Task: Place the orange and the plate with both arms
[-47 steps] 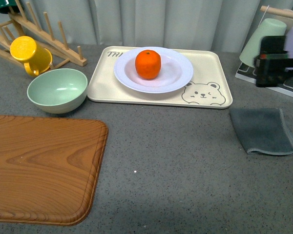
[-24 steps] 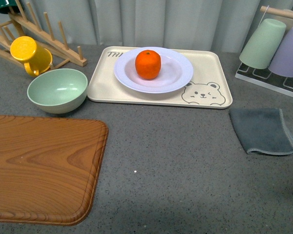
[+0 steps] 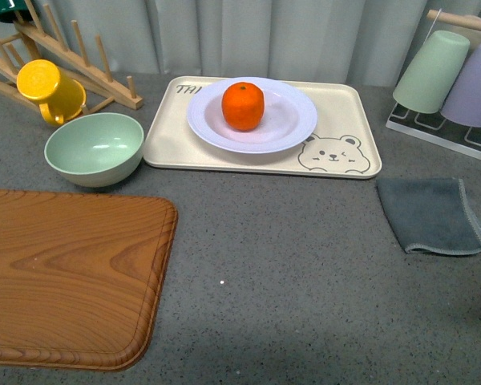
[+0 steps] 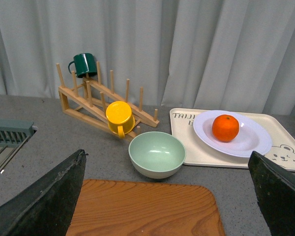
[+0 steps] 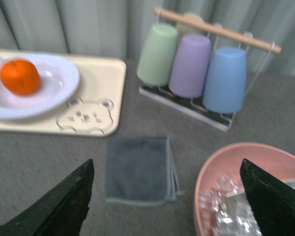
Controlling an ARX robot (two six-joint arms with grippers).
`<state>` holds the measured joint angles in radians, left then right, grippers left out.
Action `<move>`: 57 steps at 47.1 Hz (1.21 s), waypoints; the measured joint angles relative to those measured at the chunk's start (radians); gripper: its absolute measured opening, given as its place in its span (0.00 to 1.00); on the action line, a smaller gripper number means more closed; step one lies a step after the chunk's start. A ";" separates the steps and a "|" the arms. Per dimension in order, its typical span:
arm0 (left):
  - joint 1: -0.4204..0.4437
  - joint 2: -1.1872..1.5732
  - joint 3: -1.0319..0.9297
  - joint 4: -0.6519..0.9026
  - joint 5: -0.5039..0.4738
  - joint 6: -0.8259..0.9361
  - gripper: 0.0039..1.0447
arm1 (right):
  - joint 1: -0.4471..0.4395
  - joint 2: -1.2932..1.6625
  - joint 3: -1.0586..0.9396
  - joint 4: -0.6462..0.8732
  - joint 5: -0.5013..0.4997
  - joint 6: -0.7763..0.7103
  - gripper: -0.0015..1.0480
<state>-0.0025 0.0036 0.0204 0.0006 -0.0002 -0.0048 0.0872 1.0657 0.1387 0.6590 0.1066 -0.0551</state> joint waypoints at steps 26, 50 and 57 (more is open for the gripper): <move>0.000 0.000 0.000 0.000 0.000 0.000 0.94 | -0.085 -0.328 -0.126 0.051 -0.105 0.045 0.03; 0.000 0.000 0.000 0.000 0.000 0.000 0.94 | -0.085 -0.643 -0.134 -0.237 -0.105 0.045 0.01; 0.000 0.000 0.000 0.000 0.000 0.000 0.94 | -0.085 -0.728 -0.134 -0.318 -0.105 0.045 0.01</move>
<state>-0.0025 0.0036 0.0204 0.0006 -0.0002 -0.0048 0.0025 0.3378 0.0051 0.3408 0.0013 -0.0097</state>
